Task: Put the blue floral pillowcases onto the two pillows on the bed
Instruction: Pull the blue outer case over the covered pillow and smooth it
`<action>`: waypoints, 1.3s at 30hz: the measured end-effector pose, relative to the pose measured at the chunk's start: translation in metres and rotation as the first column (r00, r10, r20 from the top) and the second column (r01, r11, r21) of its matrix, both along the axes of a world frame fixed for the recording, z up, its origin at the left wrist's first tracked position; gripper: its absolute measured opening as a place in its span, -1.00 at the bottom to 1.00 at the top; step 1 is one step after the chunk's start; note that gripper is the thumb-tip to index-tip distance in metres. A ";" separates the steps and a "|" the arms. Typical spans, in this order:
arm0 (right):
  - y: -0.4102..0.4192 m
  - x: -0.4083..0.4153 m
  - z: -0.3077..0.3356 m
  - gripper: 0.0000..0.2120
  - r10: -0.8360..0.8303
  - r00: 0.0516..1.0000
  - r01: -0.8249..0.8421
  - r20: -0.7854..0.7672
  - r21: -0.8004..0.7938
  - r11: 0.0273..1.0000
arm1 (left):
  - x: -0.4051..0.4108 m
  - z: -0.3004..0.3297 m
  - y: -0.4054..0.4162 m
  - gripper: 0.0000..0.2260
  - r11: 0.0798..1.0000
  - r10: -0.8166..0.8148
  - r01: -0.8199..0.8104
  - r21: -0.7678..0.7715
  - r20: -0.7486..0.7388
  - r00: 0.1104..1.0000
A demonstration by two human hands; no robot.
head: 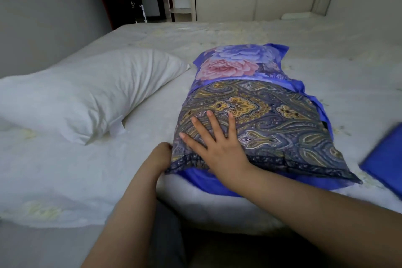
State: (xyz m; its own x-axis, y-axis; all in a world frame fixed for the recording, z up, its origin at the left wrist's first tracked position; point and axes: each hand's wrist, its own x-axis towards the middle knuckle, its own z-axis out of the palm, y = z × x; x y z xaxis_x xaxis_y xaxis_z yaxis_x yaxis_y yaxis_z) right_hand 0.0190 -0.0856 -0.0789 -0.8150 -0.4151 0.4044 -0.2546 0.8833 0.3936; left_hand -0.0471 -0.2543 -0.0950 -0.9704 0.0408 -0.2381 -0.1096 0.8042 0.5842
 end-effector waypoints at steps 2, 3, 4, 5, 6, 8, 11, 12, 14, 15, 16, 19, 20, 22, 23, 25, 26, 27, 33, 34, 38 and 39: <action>0.001 -0.006 0.002 -0.25 -0.072 0.996 0.072 0.054 0.014 0.997 | 0.012 0.006 0.001 -0.83 0.930 0.134 -0.138 0.341 0.035 0.990; 0.001 -0.010 0.002 -0.23 -0.089 0.993 0.088 0.071 0.021 0.996 | 0.019 0.012 -0.003 -0.77 0.863 0.190 -0.195 0.466 0.058 0.980; 0.001 -0.013 0.002 -0.22 -0.100 0.991 0.098 0.086 0.035 0.995 | 0.025 0.019 -0.008 -0.70 0.809 0.204 -0.214 0.548 0.081 0.976; -0.001 -0.017 0.004 -0.22 -0.111 0.988 0.106 0.106 0.051 0.993 | 0.035 0.028 -0.014 -0.68 0.767 0.187 -0.204 0.609 0.093 0.978; -0.001 -0.023 0.007 -0.20 -0.126 0.985 0.120 0.118 0.055 0.991 | 0.043 0.037 -0.017 -0.68 0.743 0.143 -0.168 0.648 0.092 0.985; -0.005 -0.036 0.015 -0.13 -0.160 0.981 0.156 0.107 0.048 0.987 | 0.065 0.052 -0.028 -0.72 0.746 0.078 -0.103 0.658 0.066 0.995; 0.007 -0.055 0.022 -0.18 -0.264 0.955 0.253 0.135 0.092 0.963 | 0.088 0.053 -0.040 -0.79 0.782 0.047 -0.044 0.621 0.011 0.999; 0.012 -0.058 0.022 -0.22 -0.300 0.942 0.285 0.150 0.114 0.952 | 0.093 0.050 -0.042 -0.80 0.798 0.028 -0.016 0.602 -0.011 1.000; 0.017 -0.061 0.018 -0.21 -0.324 0.929 0.303 0.177 0.132 0.944 | 0.093 0.040 -0.049 -0.80 0.856 -0.009 0.033 0.516 -0.050 0.999; 0.015 -0.060 0.016 -0.18 -0.297 0.936 0.278 0.191 0.119 0.953 | 0.089 0.035 -0.053 -0.79 0.899 -0.014 0.042 0.436 -0.067 0.998; 0.011 -0.058 0.013 -0.16 -0.251 0.947 0.236 0.199 0.098 0.967 | 0.084 0.031 -0.058 -0.77 0.943 -0.021 0.045 0.328 -0.076 0.997; -0.002 -0.050 0.006 -0.15 -0.078 0.977 0.065 0.197 0.071 0.995 | 0.069 0.017 -0.070 -0.75 0.995 -0.074 0.072 -0.073 -0.032 0.997; -0.004 -0.047 0.003 -0.15 -0.030 0.982 0.016 0.186 0.072 0.997 | 0.066 0.014 -0.071 -0.74 0.984 -0.074 0.072 -0.162 -0.005 0.997; -0.003 -0.040 -0.001 -0.16 0.053 0.988 -0.057 0.145 0.027 0.998 | 0.063 0.012 -0.069 -0.69 0.967 -0.043 0.039 -0.251 -0.012 0.999; -0.001 -0.035 -0.003 -0.19 0.093 0.989 -0.090 0.112 -0.029 0.996 | 0.062 0.014 -0.065 -0.60 0.970 -0.027 0.010 -0.243 -0.067 0.997; 0.005 -0.022 -0.003 -0.29 0.185 0.982 -0.178 0.032 -0.164 0.970 | 0.058 0.021 -0.051 -0.33 0.987 -0.055 0.007 -0.161 -0.293 0.955; 0.007 -0.016 -0.002 -0.36 0.240 0.971 -0.234 -0.010 -0.262 0.936 | 0.056 0.026 -0.042 -0.22 0.990 -0.107 0.060 -0.124 -0.418 0.902; 0.013 -0.007 0.001 -0.45 0.286 0.956 -0.289 -0.066 -0.378 0.880 | 0.054 0.033 -0.027 -0.15 0.980 -0.195 0.146 -0.135 -0.511 0.837; 0.086 0.041 0.005 -0.74 -0.191 0.924 -0.188 -0.332 -0.827 0.529 | 0.053 0.056 0.058 -0.08 0.874 -0.442 0.224 -0.432 -0.510 0.738; 0.103 0.046 0.000 -0.72 -0.322 0.899 -0.109 -0.296 -0.864 0.491 | 0.053 0.060 0.066 -0.05 0.870 -0.428 0.173 -0.462 -0.532 0.730; 0.164 0.051 -0.018 -0.53 -0.611 0.788 0.185 0.067 -0.974 0.131 | 0.057 0.070 0.108 0.06 0.798 -0.590 0.219 -0.561 -0.658 0.468; 0.176 0.052 -0.021 -0.47 -0.593 0.767 0.268 0.246 -0.962 -0.053 | 0.059 0.069 0.122 0.07 0.750 -0.658 0.260 -0.608 -0.648 0.384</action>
